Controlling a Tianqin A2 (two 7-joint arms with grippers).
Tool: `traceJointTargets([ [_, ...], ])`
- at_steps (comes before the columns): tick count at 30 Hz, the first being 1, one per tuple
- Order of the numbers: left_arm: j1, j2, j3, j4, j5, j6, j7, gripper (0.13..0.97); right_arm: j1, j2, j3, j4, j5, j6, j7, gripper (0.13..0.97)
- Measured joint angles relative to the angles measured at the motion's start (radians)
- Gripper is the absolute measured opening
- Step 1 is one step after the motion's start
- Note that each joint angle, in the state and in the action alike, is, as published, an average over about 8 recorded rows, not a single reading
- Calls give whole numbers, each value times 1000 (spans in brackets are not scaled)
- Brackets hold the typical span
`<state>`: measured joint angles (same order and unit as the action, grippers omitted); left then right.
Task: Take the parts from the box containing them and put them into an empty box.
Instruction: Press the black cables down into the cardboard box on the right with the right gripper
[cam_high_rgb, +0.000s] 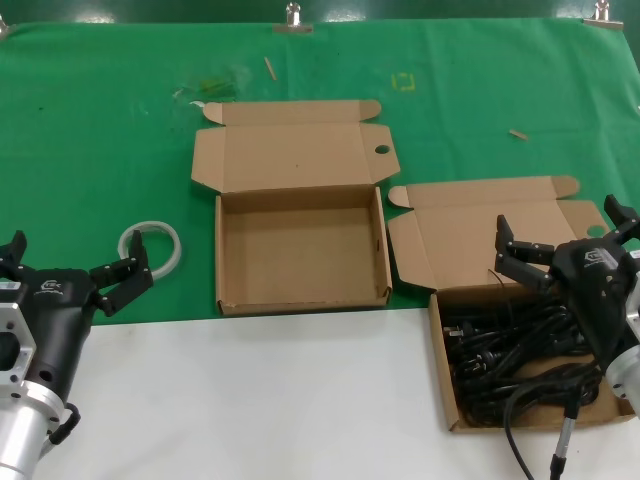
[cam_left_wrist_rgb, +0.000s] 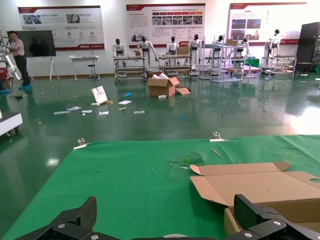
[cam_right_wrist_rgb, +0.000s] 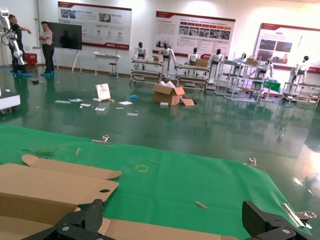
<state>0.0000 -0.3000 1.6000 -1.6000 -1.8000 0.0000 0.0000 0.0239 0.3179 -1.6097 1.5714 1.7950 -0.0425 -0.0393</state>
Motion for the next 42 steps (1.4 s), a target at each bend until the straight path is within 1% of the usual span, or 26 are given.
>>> traceJointTargets([
  [37, 0, 0, 0, 0, 0, 0, 0, 966, 0, 0, 0, 0, 0, 0, 0, 966],
  [42, 0, 0, 0, 0, 0, 0, 0, 940, 0, 0, 0, 0, 0, 0, 0, 966],
])
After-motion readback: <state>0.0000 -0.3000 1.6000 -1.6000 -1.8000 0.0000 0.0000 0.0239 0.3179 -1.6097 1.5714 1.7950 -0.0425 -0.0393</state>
